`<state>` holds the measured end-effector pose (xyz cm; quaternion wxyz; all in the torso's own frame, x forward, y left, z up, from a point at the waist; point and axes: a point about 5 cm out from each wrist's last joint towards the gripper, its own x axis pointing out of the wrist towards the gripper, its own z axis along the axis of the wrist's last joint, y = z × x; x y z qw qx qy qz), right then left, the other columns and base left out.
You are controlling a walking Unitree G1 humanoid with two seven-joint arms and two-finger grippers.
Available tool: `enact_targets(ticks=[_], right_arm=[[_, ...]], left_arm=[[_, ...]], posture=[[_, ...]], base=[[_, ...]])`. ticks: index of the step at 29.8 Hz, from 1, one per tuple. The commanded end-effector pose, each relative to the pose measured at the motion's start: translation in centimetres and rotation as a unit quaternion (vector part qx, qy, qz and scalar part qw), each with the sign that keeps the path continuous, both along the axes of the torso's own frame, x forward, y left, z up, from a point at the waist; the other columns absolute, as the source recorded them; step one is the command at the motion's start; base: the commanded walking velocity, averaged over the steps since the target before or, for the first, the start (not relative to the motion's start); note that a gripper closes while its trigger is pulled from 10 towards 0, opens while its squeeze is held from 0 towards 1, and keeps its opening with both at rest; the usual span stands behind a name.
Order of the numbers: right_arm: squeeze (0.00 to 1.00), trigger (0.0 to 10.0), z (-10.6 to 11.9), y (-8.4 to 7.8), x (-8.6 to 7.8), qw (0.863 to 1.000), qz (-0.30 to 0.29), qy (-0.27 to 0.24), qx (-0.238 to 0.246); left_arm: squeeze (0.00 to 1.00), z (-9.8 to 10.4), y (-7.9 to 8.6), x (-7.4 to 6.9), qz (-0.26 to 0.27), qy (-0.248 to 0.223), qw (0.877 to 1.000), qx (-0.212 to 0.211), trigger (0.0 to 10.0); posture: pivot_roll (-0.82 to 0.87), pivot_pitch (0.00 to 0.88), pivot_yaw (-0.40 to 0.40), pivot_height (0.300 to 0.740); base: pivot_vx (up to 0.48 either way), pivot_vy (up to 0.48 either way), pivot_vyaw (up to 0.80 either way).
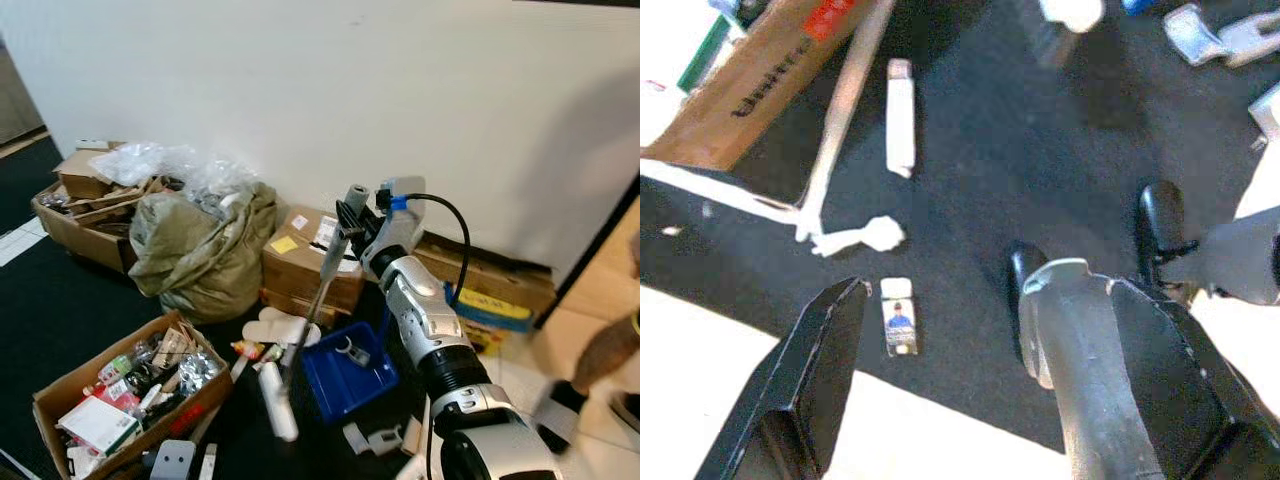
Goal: Sweep floor
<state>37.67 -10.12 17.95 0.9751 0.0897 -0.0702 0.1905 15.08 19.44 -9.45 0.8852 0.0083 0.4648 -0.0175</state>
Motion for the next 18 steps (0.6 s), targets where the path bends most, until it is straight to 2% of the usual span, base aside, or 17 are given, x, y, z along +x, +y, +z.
enact_targets(ticks=[1,18], right_arm=[[0.00,10.0,1.49,-0.42,0.14,1.000,-0.007,-0.027,0.008],[0.00,10.0,2.01,-0.28,0.20,0.999,-0.004,-0.035,0.016]], left_arm=[[0.00,0.05,0.11,0.11,-0.005,0.001,1.000,0.003,10.0],[0.00,0.09,0.18,0.18,-0.004,0.000,1.000,0.001,10.0]], posture=[[-0.03,0.000,0.026,0.740],[-0.05,0.000,0.037,0.740]], base=[[0.285,0.000,0.00],[0.282,0.000,0.00]])
